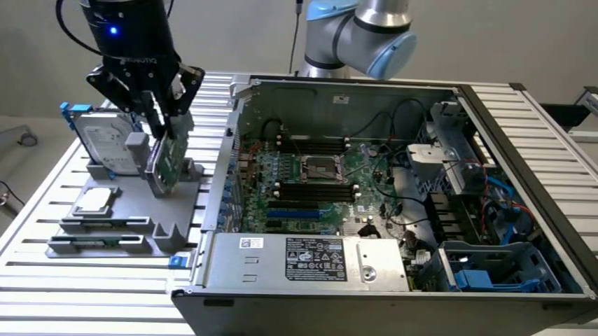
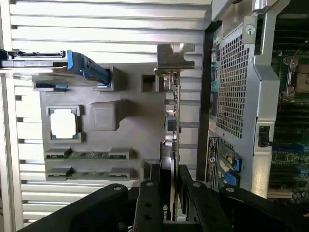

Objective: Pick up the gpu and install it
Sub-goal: 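Pick up the gpu and move the gpu toward the slot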

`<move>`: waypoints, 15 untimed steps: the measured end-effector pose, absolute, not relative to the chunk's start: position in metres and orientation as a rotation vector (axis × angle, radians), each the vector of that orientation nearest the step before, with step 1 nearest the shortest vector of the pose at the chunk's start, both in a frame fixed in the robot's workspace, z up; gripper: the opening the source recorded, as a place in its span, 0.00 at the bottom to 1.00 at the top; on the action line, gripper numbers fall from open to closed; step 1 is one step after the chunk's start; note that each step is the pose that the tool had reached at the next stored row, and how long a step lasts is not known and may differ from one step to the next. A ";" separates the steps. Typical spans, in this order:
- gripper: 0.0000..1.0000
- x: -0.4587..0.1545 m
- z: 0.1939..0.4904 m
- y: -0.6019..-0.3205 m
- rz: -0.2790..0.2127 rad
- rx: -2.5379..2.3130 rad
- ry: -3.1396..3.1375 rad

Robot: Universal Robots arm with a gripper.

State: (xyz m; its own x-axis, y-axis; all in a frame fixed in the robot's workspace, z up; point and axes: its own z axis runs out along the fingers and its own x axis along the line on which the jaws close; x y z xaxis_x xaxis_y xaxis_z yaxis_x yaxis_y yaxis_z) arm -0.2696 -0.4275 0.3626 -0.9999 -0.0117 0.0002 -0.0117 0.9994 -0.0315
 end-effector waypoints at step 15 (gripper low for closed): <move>0.26 -0.217 0.427 -0.428 -0.050 -0.019 3.169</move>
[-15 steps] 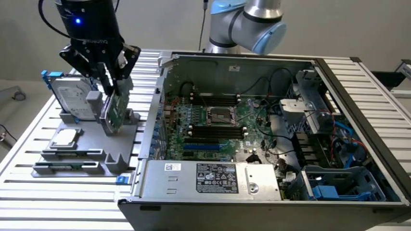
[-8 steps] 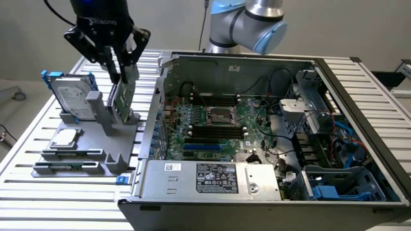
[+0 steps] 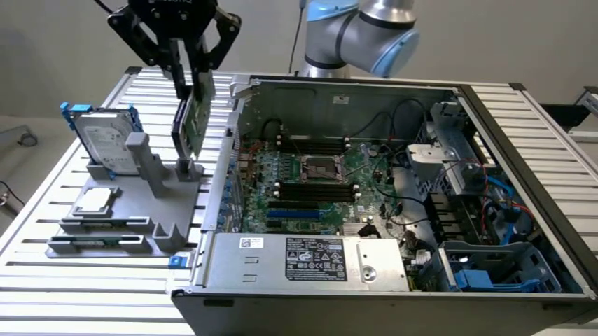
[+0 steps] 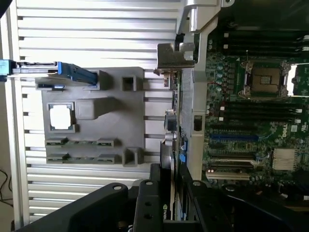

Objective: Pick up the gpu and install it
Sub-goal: 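Pick up the gpu and move the gpu toward the slot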

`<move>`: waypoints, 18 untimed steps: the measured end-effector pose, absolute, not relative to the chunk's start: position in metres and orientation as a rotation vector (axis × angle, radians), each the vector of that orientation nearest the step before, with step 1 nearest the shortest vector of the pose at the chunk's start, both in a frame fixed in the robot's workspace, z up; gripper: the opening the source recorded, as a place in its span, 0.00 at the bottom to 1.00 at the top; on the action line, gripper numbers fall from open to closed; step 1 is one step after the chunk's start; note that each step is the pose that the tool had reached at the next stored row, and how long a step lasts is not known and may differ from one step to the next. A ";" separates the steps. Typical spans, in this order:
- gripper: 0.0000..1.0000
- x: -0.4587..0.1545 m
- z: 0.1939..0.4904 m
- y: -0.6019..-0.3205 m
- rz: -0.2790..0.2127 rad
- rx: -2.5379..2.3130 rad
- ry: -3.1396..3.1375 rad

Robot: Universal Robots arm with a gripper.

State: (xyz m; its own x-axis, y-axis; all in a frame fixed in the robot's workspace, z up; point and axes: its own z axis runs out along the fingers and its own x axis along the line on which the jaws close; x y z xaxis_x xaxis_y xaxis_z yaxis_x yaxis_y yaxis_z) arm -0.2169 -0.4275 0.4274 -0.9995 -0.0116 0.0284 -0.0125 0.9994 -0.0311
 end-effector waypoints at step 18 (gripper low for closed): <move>0.26 -0.135 0.427 -0.428 0.048 0.019 -3.084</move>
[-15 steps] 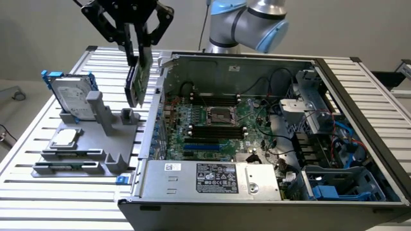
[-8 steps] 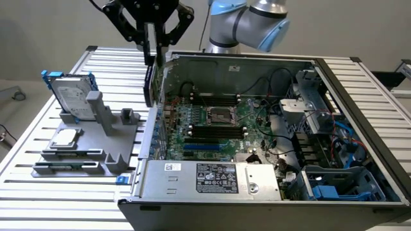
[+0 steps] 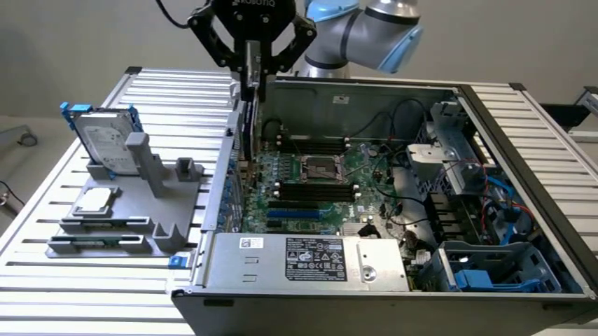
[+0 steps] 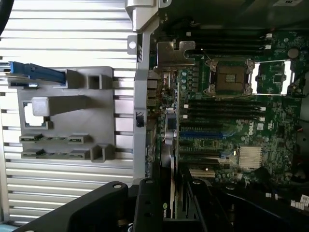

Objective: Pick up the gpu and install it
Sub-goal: 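Pick up the gpu and move the gpu toward the slot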

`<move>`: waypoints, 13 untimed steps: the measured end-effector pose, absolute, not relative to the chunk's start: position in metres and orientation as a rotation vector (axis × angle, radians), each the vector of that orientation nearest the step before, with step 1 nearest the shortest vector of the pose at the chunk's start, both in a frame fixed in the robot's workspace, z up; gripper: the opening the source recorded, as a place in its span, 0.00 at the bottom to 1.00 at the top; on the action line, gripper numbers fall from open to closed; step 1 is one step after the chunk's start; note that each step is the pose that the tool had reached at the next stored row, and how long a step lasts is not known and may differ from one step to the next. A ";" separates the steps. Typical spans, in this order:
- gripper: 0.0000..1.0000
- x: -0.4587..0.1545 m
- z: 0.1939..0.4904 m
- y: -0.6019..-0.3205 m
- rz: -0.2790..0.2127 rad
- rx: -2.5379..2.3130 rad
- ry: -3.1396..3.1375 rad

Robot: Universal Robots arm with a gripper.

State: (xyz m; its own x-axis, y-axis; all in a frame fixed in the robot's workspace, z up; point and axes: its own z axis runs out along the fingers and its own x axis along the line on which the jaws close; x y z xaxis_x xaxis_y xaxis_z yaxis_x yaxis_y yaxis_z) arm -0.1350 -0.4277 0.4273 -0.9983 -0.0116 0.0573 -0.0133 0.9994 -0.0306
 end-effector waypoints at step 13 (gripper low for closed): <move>0.26 -0.076 0.407 -0.427 0.049 0.019 -3.081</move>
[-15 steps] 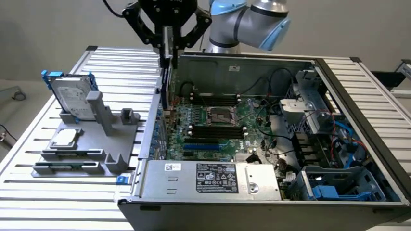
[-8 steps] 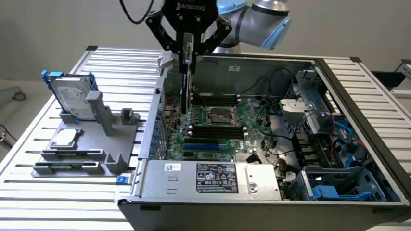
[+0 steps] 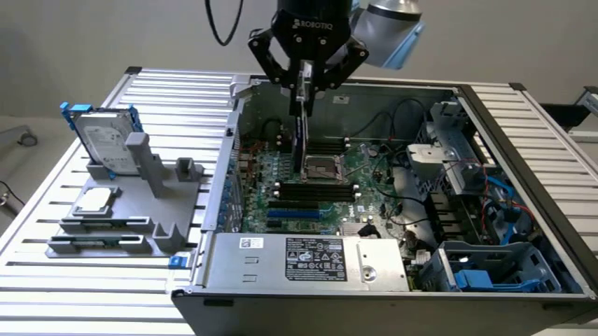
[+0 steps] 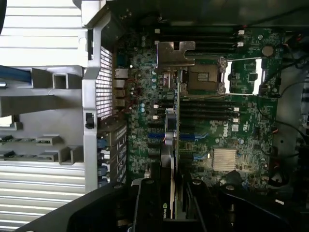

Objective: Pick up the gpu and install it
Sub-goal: 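Pick up the gpu and move the gpu toward the slot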

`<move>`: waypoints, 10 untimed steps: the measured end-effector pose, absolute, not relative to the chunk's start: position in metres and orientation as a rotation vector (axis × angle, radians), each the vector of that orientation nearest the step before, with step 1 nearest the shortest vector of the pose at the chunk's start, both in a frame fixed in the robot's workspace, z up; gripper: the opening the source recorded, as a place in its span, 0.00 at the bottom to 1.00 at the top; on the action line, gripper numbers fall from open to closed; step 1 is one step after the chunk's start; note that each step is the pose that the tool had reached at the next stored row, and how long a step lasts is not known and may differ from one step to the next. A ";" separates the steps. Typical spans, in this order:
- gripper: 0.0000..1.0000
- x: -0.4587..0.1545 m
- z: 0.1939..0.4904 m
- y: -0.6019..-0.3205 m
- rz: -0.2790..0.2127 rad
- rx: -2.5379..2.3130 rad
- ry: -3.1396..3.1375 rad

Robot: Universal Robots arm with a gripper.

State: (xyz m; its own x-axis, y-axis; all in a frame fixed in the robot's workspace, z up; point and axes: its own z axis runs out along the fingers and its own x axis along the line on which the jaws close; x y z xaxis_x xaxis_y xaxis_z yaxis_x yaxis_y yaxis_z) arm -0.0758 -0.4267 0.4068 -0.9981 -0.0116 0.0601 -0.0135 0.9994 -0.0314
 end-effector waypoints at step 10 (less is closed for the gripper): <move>0.26 -0.030 0.388 -0.421 0.049 0.019 -3.081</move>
State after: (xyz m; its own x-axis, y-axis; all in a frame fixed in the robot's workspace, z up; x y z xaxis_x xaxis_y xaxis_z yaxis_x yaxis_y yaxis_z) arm -0.0302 -0.4211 0.3885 -0.9981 -0.0115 0.0601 -0.0134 0.9994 -0.0316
